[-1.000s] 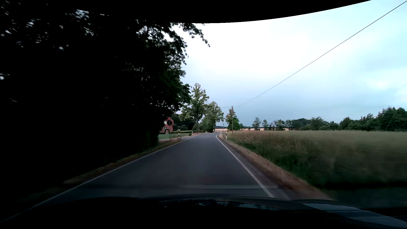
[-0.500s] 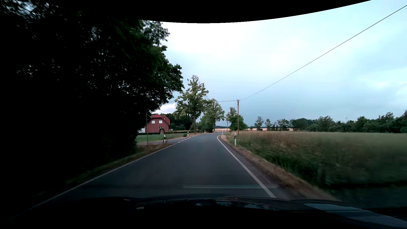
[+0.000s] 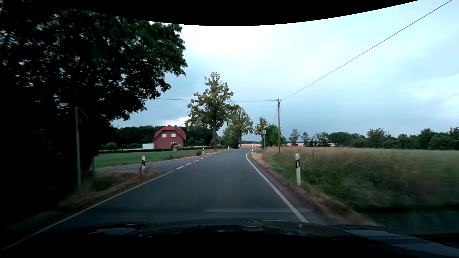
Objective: Follow the waypoints while adhering to traffic rules and regulations
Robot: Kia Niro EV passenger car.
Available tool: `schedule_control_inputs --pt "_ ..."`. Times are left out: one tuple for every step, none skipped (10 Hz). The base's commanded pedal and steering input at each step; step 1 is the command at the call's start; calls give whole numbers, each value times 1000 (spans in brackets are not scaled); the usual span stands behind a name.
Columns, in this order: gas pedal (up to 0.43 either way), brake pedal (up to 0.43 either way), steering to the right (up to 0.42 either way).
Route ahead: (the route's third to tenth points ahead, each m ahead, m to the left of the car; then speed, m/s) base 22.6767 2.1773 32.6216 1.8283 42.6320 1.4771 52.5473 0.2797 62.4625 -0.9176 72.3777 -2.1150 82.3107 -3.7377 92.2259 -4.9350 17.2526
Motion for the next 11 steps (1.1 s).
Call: schedule_control_inputs --pt "138 0 1" --pt "138 0 2" --pt "138 0 3" --pt "138 0 4" --pt "138 0 5" --pt "138 0 6" --pt "138 0 8" --pt "138 0 10" --pt "138 0 10" --pt "138 0 9" --pt "138 0 7"
